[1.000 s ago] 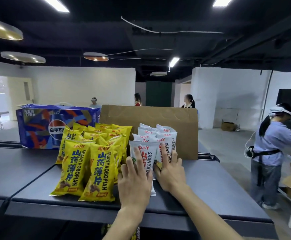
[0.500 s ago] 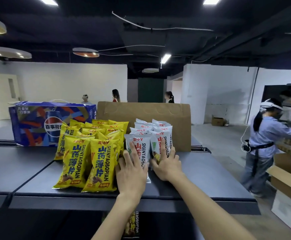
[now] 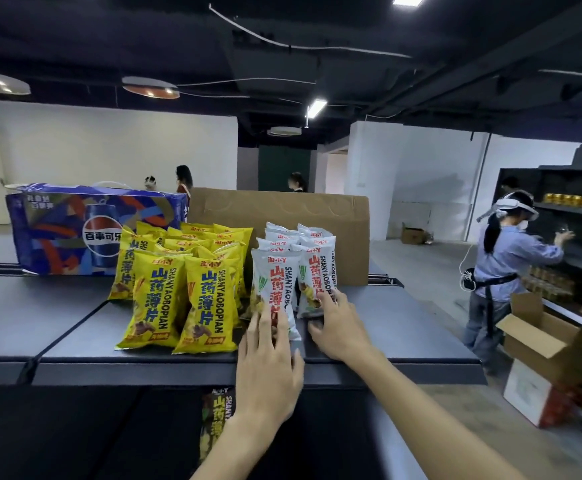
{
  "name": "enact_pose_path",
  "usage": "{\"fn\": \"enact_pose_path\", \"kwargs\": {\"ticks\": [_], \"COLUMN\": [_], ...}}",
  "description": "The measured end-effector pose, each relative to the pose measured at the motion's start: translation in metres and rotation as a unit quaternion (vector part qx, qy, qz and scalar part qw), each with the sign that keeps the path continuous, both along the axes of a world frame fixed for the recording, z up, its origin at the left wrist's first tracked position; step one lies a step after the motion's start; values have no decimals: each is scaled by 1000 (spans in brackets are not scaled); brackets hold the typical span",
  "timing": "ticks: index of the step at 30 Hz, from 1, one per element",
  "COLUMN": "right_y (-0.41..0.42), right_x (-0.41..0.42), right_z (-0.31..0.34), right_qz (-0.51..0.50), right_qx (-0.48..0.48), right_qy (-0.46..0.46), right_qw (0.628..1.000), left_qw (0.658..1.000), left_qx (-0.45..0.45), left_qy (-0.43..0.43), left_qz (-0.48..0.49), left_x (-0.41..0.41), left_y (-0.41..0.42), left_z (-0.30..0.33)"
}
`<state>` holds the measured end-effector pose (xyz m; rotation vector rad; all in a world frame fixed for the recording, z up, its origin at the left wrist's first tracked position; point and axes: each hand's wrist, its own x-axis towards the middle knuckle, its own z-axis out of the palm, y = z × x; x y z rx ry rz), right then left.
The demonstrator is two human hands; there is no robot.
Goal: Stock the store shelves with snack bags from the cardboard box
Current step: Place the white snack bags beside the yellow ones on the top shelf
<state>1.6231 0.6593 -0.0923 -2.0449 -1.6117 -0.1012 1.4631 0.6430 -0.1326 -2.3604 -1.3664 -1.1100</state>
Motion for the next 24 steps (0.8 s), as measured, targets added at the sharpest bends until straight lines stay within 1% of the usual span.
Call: {"fn": "enact_pose_path", "kwargs": {"ticks": [5,9,17,22,24], "right_y": [-26,-57,-142,-211,-240], "right_x": [-6,2,49,89,106], "right_z": [-11,-9,-2,-18,-29], "right_qz": [3,-24,-68,-66,-69], "right_qx": [45,52,42,19,3], "right_qy": [26,7,-10,12,15], "right_qw": [999,998,997,998,998], "left_qw": [999,998,997,995,992], "left_qx": [22,22,3,-16,-42], "left_qy": [-5,5,44,71,77], "left_qz": [-40,-60,-69,-72,-88], "left_x": [3,19,52,90,106], "left_y": [-14,-29,-77,-135,-162], "left_z": [-11,-12,-2,-7,-16]}}
